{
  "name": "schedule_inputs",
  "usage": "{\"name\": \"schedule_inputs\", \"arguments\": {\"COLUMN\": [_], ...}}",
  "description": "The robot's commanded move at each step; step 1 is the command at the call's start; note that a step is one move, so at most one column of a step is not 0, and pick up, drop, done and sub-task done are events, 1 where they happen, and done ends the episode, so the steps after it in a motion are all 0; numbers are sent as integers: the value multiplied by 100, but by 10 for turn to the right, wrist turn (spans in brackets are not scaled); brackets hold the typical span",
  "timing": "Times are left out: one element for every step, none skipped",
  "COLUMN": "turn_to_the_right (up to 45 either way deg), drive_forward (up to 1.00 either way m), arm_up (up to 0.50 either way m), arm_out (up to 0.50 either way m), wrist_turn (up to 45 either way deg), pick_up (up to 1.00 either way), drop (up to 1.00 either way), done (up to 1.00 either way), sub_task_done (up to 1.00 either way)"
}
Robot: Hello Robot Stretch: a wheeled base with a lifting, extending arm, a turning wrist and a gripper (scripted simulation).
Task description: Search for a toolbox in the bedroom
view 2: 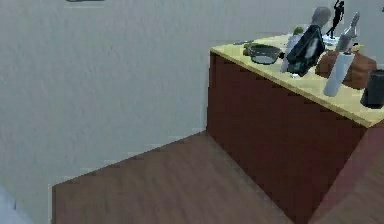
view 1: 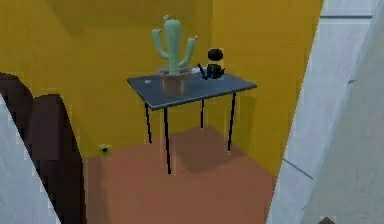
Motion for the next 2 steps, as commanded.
{"name": "schedule_inputs", "arguments": {"turn_to_the_right": [-90, 0], "drive_forward": [0, 65], "arm_up": [0, 0], "arm_out": [0, 0], "wrist_turn": [0, 0], "pick_up": [0, 0], "drop": [0, 0], "done": [0, 0], "sub_task_done": [0, 0]}}
